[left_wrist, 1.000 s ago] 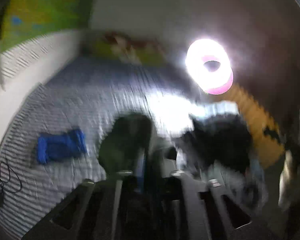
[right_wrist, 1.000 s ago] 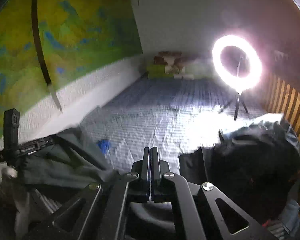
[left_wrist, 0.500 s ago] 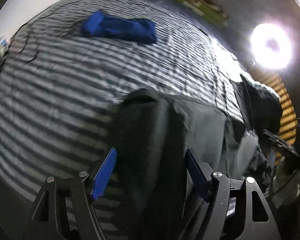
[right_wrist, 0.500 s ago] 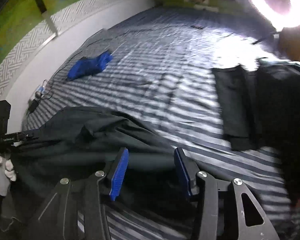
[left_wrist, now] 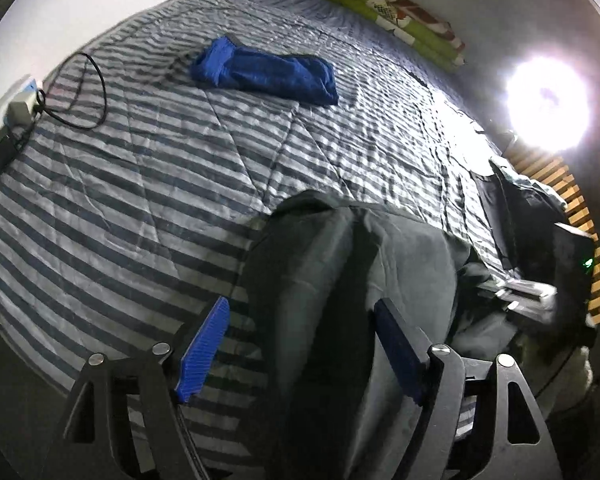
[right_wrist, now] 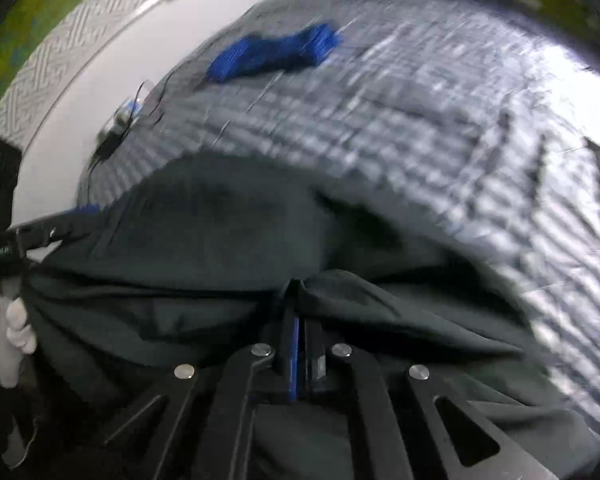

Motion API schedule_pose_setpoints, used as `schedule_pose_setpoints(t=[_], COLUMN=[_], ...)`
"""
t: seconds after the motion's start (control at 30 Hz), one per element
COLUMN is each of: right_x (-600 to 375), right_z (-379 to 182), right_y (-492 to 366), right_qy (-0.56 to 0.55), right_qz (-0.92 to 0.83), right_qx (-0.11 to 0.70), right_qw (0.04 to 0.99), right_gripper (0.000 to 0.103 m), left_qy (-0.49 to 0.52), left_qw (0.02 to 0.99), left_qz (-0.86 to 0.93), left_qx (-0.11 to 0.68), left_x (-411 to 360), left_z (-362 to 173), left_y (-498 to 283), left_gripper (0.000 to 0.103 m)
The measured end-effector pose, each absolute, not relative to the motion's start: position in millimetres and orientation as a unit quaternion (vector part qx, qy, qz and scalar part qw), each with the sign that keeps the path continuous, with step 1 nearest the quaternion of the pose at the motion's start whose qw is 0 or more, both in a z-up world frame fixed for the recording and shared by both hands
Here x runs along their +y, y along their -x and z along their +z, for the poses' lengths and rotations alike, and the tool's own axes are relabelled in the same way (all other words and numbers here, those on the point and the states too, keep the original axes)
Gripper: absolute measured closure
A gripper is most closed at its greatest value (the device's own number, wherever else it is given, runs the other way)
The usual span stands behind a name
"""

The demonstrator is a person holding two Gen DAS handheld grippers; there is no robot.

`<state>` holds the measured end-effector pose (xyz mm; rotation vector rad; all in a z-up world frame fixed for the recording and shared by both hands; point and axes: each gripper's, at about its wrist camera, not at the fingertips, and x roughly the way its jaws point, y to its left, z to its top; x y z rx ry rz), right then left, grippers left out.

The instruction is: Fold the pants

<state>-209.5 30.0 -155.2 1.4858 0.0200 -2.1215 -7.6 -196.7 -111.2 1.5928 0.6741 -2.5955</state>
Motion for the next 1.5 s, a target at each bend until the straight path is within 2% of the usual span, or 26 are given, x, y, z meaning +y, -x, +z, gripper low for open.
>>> schedule_pose_setpoints(t=[0.2, 0.33, 0.43, 0.5, 0.57, 0.63, 0.7, 0.83, 0.97, 1.07, 1.1, 1.13, 1.2, 1.5], right_x=[129, 194, 233, 237, 231, 214, 188, 113, 43, 6, -2, -6, -2, 105], right_z=[-103, -84, -96, -101, -98, -89, -91, -112, -154, -170, -174, -175, -171, -92], right_y=[225, 230, 232, 222, 202, 173, 154, 123, 119, 119, 121, 123, 127, 155], right_qy=[-0.487, -0.442, -0.475, -0.488, -0.487, -0.473, -0.474, -0.512, -0.558, -0.556, -0.556, -0.557, -0.559, -0.479], right_qz=[-0.859, -0.897, -0.877, -0.87, -0.872, -0.881, -0.879, -0.842, -0.798, -0.794, -0.794, -0.792, -0.788, -0.85], right_qx=[-0.052, 0.018, 0.018, 0.014, 0.023, 0.021, 0.007, 0.004, 0.007, 0.051, 0.057, 0.053, 0.043, -0.056], right_qw=[0.153, -0.008, -0.07, -0.059, -0.039, -0.001, 0.049, 0.172, 0.227, 0.24, 0.238, 0.243, 0.255, 0.211], right_gripper=[0.102, 0.102, 0.1, 0.098, 0.085, 0.063, 0.048, 0.044, 0.044, 0.044, 0.048, 0.07, 0.098, 0.102], left_qy=[-0.494, -0.49, -0.491, -0.492, -0.495, -0.501, -0.505, -0.507, -0.507, -0.501, -0.501, -0.501, -0.501, -0.498], left_qw=[0.025, 0.022, 0.012, 0.002, -0.006, -0.016, -0.021, -0.026, -0.027, -0.022, -0.02, -0.019, -0.021, -0.059], left_qz=[-0.839, -0.839, -0.841, -0.841, -0.84, -0.837, -0.835, -0.832, -0.83, -0.83, -0.83, -0.831, -0.833, -0.843], left_qx=[0.227, 0.234, 0.226, 0.224, 0.222, 0.22, 0.216, 0.222, 0.231, 0.242, 0.244, 0.243, 0.232, 0.196], left_x=[-210, -208, -199, -192, -187, -178, -173, -166, -168, -174, -176, -178, -178, -149], left_z=[-95, -94, -96, -97, -101, -106, -110, -118, -121, -119, -118, -117, -113, -99], left_y=[1, -1, 0, 2, 6, 12, 17, 26, 32, 35, 36, 36, 38, 70], left_gripper=[0.02, 0.02, 0.02, 0.02, 0.02, 0.02, 0.02, 0.02, 0.02, 0.02, 0.02, 0.02, 0.02, 0.02])
